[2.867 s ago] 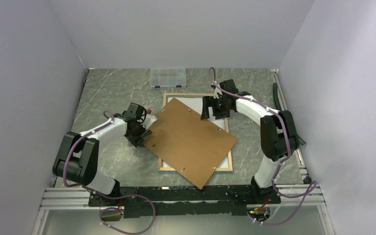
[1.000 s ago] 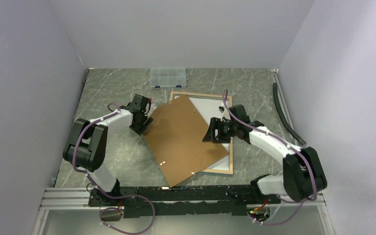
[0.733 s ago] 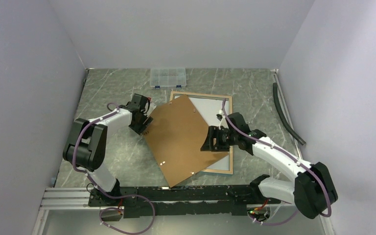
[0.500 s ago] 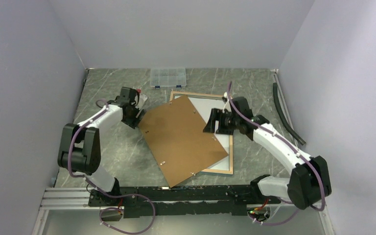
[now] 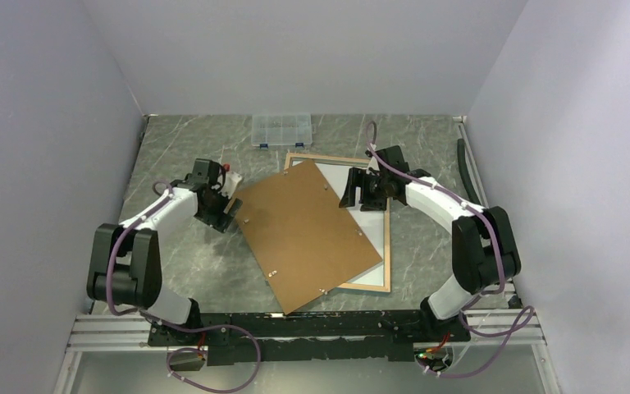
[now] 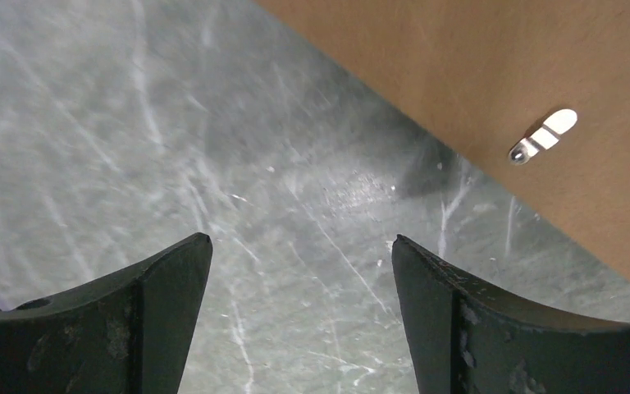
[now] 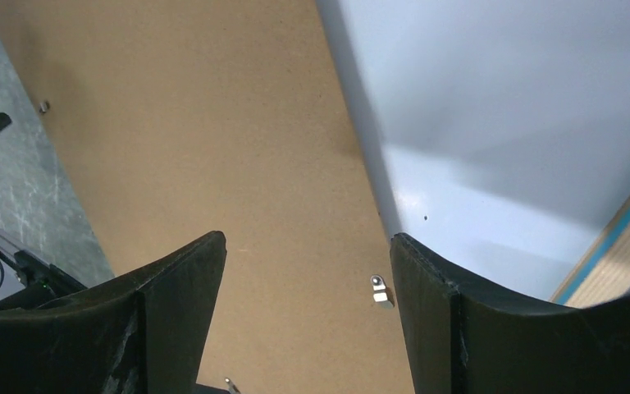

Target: Put the photo into the frame

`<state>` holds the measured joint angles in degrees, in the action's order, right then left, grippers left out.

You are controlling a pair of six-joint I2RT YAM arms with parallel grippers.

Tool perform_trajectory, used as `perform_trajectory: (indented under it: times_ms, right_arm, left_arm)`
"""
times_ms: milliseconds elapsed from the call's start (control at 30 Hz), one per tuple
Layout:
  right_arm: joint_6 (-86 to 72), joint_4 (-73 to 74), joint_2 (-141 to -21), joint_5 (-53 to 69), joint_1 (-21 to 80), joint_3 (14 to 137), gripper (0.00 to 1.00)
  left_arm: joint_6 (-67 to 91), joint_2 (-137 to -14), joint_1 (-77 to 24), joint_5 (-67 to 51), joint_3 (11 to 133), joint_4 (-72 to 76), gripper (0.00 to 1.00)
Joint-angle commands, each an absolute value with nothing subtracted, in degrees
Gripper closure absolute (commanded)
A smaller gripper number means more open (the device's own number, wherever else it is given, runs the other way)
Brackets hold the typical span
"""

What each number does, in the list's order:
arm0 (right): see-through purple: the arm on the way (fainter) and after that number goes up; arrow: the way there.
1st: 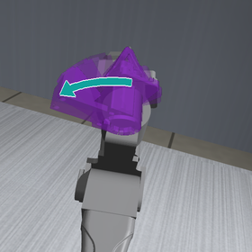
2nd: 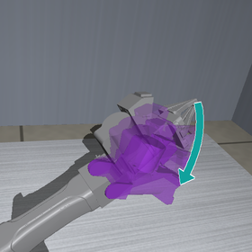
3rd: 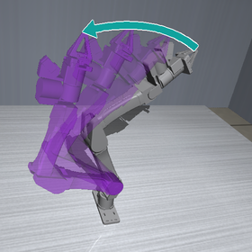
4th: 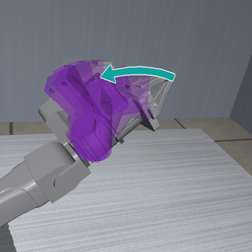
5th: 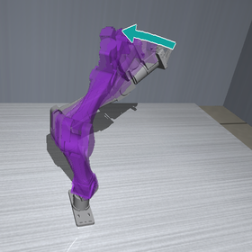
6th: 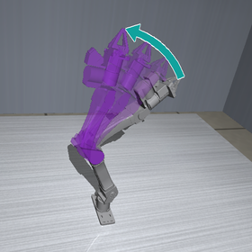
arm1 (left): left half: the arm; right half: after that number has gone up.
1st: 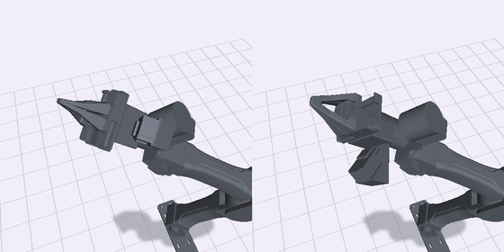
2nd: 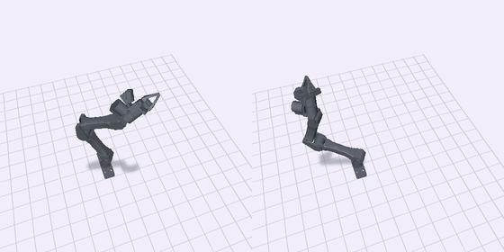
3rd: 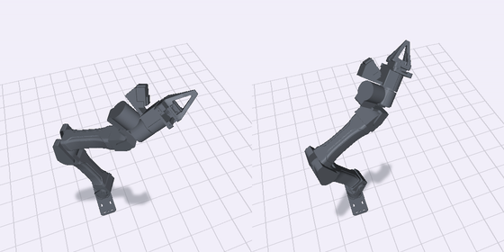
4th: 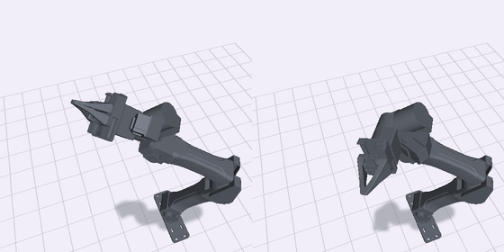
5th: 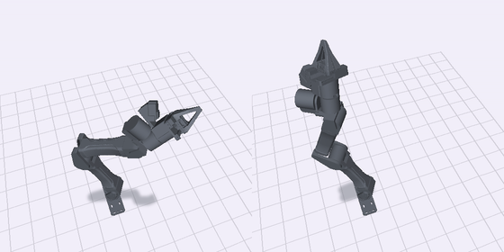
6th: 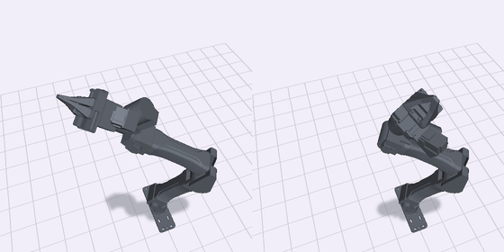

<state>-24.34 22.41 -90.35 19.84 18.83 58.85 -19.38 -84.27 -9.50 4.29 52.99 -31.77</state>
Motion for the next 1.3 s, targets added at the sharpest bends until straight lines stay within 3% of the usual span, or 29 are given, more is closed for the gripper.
perform_trajectory:
  times_ms: [0, 300, 1000, 1267]
  right_arm:
    - [-23.27, 18.26, -91.99, 21.45, 18.70, 60.52, 0.24]
    - [-23.53, 15.00, -95.47, 23.26, 18.68, 58.72, 0.26]
    - [-23.92, 10.77, -96.20, 25.41, 18.63, 52.97, 0.29]
    - [-27.02, 9.00, -91.52, 27.57, 19.24, 50.31, 0.33]
  left_arm:
    - [-16.48, -86.72, -8.96, 2.39, 51.01, -30.70, 0.14]
    - [-10.45, -96.01, -8.95, -0.56, 56.05, -30.43, 0.08]
    - [-9.93, -99.61, -8.96, -0.18, 60.12, -29.88, 0.08]
    - [-10.11, -101.69, -8.96, -0.18, 62.66, -30.14, 0.08]
